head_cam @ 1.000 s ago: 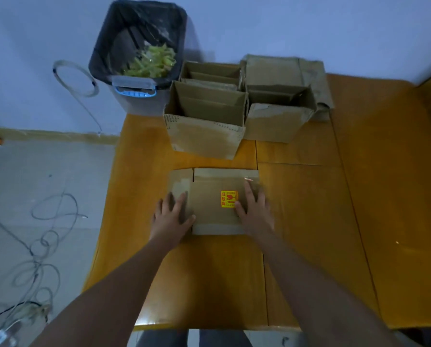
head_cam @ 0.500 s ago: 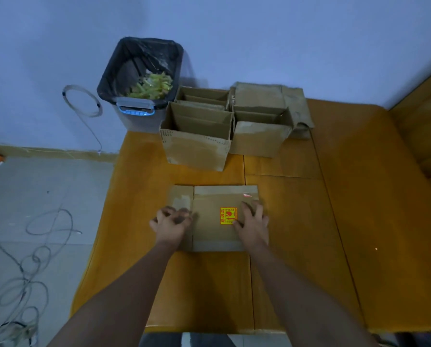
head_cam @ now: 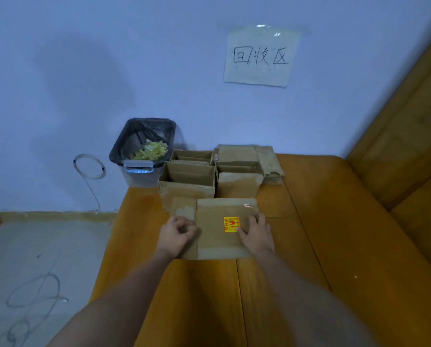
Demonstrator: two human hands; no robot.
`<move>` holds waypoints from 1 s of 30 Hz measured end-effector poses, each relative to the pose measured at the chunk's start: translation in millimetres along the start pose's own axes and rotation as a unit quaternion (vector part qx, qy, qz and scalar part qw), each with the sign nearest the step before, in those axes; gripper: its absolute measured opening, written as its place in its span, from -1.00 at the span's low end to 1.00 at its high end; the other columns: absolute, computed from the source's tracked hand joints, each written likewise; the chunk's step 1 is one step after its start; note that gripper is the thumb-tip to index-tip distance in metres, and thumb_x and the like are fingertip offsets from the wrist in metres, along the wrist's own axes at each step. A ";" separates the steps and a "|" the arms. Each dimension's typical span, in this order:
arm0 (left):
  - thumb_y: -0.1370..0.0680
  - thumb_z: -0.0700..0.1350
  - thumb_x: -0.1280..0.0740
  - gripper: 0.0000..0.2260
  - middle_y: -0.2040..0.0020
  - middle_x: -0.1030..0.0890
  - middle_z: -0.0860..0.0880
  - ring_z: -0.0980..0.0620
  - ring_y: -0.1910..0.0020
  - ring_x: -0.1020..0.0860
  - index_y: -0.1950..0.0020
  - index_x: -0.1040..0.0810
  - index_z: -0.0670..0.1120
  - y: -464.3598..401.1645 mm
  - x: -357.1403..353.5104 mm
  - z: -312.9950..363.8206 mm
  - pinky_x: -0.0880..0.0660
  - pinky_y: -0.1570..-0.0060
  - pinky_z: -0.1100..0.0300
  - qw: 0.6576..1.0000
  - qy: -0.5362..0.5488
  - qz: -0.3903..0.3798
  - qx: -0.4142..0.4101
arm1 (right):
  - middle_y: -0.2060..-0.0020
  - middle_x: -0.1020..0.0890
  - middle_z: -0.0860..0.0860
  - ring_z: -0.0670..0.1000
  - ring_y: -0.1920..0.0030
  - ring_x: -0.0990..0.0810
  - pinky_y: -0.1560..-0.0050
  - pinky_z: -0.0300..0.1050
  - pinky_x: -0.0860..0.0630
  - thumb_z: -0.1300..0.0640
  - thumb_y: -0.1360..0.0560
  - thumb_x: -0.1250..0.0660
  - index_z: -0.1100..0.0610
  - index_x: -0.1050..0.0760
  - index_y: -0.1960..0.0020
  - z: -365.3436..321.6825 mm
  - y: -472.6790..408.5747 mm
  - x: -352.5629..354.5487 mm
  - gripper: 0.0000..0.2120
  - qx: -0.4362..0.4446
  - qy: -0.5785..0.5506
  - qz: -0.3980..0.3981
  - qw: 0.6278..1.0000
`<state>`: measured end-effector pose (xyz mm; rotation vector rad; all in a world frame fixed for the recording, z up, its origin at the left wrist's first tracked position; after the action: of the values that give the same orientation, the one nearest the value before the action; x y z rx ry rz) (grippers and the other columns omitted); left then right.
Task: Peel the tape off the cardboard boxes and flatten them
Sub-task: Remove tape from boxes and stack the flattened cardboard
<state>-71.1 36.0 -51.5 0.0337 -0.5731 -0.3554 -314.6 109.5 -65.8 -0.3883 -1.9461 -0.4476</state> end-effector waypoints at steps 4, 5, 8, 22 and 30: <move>-0.55 0.10 -0.35 -0.58 -0.52 -0.24 0.09 -0.16 -0.41 -0.18 -0.39 -0.46 0.08 -7.5 10.1 30.3 -0.13 -0.43 0.02 0.988 -0.136 -0.061 -0.029 | -0.37 -0.23 0.07 0.13 -0.23 -0.36 -0.16 0.01 -0.47 -0.16 -0.57 -0.18 0.10 -0.34 -0.30 -30.0 -2.2 44.7 -0.56 0.034 0.043 0.053 0.997; -0.55 0.13 -0.33 -0.55 -0.55 -0.18 0.11 -0.19 -0.43 -0.13 -0.42 -0.42 0.11 -9.8 14.7 35.2 -0.10 -0.44 -0.02 0.985 -0.159 -0.067 -0.033 | -0.37 -0.24 0.07 0.13 -0.22 -0.37 -0.15 0.01 -0.47 -0.17 -0.57 -0.17 0.10 -0.35 -0.30 -37.1 -3.0 54.9 -0.56 0.038 0.052 0.065 0.996; -0.54 0.17 -0.31 -0.52 -0.57 -0.10 0.12 -0.25 -0.46 -0.06 -0.45 -0.35 0.15 -16.6 29.7 54.0 -0.09 -0.46 -0.09 0.976 -0.204 -0.065 -0.045 | -0.41 -0.23 0.08 0.15 -0.24 -0.34 -0.15 0.00 -0.43 -0.18 -0.58 -0.14 0.11 -0.35 -0.33 -54.3 -5.8 83.5 -0.53 0.046 0.074 0.092 0.992; -0.53 0.25 -0.25 -0.53 -0.50 -0.24 0.00 -0.28 -0.38 -0.23 -0.41 -0.40 0.12 -35.7 40.9 173.7 -0.21 -0.33 -0.04 0.923 -0.359 -0.032 -0.135 | -0.43 -0.20 0.11 0.23 -0.26 -0.34 -0.21 0.02 -0.38 -0.21 -0.55 -0.15 0.18 -0.37 -0.37 -58.5 -4.1 186.6 -0.44 0.008 0.104 0.150 0.983; -0.52 0.22 -0.27 -0.59 -0.26 -0.43 0.00 -0.21 -0.20 -0.31 -0.28 -0.53 0.05 -53.9 16.0 269.6 -0.33 -0.12 0.03 0.893 -0.423 0.017 -0.151 | -0.38 -0.22 0.10 0.21 -0.18 -0.36 -0.13 0.01 -0.43 -0.19 -0.56 -0.15 0.18 -0.38 -0.35 -30.6 -38.2 259.5 -0.46 0.013 0.103 0.177 0.979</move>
<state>-220.4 -2.0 176.8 -0.4540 -1.3741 -0.4166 -410.2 79.0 178.4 -0.6336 -1.6362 -0.2202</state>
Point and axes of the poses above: each hand's wrist, its own y-axis away from the middle knuckle, its own x-axis out of the back of the hand, z = x × y, the point moved 10 cm from there along -y, towards the middle knuckle
